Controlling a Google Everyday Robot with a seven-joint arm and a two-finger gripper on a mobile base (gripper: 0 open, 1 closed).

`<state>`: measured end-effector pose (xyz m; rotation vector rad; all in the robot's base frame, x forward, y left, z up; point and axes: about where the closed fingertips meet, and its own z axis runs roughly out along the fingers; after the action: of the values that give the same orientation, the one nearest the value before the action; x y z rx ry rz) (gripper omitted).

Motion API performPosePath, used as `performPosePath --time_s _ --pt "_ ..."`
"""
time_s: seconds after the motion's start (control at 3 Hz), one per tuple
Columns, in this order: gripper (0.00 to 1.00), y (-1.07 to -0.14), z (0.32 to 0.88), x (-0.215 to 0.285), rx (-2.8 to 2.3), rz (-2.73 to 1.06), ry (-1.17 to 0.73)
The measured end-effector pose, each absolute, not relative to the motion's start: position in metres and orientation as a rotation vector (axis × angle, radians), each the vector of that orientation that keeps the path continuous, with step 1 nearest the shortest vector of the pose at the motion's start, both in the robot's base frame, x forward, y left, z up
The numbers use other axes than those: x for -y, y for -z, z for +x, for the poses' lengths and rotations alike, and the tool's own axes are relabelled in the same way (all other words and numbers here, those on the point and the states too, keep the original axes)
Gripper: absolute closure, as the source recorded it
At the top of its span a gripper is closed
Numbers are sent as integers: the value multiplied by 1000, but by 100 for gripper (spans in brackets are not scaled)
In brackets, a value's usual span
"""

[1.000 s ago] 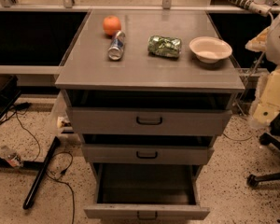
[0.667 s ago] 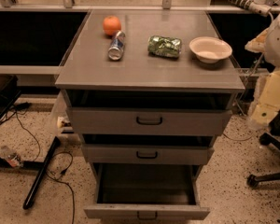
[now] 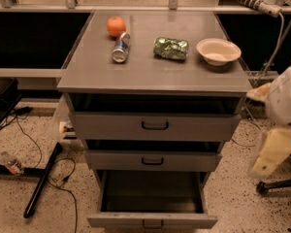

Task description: Close bottom drawer

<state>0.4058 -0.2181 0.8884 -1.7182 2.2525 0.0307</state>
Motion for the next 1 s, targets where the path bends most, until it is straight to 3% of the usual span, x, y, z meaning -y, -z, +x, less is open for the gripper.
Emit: performPosePath --time_s 1.0 --pt "64 -762 393 209 -2165 -1618 -286"
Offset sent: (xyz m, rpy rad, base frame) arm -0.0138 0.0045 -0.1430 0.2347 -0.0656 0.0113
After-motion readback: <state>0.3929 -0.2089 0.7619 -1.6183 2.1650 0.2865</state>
